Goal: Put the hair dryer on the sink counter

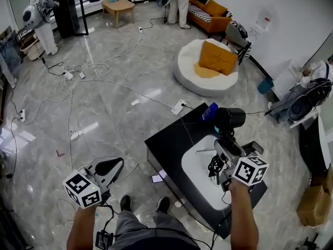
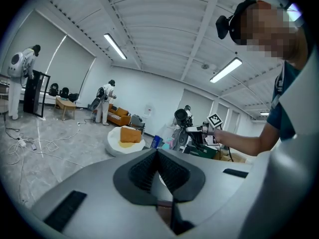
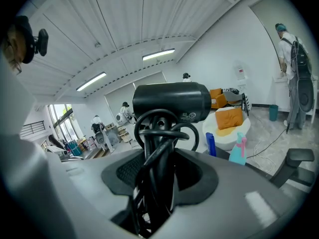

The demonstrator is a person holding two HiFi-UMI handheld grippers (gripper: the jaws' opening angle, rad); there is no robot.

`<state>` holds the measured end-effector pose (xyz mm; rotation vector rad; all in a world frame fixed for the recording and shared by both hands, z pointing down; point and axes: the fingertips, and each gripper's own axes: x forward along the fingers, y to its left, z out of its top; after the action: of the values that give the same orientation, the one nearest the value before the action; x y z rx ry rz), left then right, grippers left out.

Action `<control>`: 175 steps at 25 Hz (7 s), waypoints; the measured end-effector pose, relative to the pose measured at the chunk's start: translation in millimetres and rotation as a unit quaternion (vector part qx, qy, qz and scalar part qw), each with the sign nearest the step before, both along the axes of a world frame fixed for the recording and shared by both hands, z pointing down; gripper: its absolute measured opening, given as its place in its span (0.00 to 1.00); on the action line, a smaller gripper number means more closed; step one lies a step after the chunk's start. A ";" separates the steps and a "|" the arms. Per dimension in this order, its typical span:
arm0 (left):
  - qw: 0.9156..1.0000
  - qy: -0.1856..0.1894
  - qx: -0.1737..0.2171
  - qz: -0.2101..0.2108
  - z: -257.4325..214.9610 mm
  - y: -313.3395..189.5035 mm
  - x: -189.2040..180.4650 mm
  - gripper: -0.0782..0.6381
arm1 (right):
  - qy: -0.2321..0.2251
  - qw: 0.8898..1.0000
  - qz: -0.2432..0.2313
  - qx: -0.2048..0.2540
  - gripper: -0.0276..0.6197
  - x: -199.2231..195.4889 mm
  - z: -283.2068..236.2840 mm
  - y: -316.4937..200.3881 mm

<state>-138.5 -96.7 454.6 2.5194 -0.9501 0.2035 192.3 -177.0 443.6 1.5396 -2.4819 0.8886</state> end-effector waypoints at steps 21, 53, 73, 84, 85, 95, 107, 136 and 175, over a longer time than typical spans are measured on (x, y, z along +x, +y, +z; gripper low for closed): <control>0.999 0.013 -0.033 -0.007 24.8 3.1 -6.3 0.12 | 0.004 0.998 0.020 -0.055 0.32 9.6 75.3 -1.1; 0.997 0.018 -0.073 -0.007 66.2 -9.1 -2.0 0.12 | 0.027 0.987 0.026 -0.155 0.32 7.9 193.6 -13.1; 0.989 0.081 -0.123 -0.025 91.9 -16.6 -1.3 0.12 | 0.025 0.978 0.008 -0.205 0.32 -13.7 238.2 -1.1; 0.978 0.124 -0.155 -0.056 106.3 -14.2 -22.2 0.12 | 0.029 0.971 -0.027 -0.237 0.32 -49.8 263.0 8.9; 0.978 0.124 -0.155 -0.057 106.5 -15.0 -22.9 0.12 | 0.029 0.971 -0.029 -0.234 0.32 -51.8 261.9 5.9; 0.977 0.127 -0.160 -0.058 108.6 -21.5 -24.4 0.12 | 0.035 0.968 -0.037 -0.245 0.32 -62.2 268.4 -1.0; 0.977 0.124 -0.167 -0.056 118.4 -29.0 -17.3 0.12 | 0.044 0.961 -0.027 -0.270 0.32 -45.0 294.6 -5.3; 0.975 0.123 -0.175 -0.057 130.8 -12.9 -15.8 0.12 | 0.088 0.956 -0.024 -0.280 0.32 -41.3 317.4 -5.3; 0.975 0.125 -0.177 -0.050 130.4 -27.4 -12.1 0.12 | 0.179 0.938 -0.004 -0.296 0.35 -58.4 332.3 -9.2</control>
<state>-150.5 -124.1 585.0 2.1063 -0.8519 0.0198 134.0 -186.2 775.9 1.3254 -1.7466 1.1031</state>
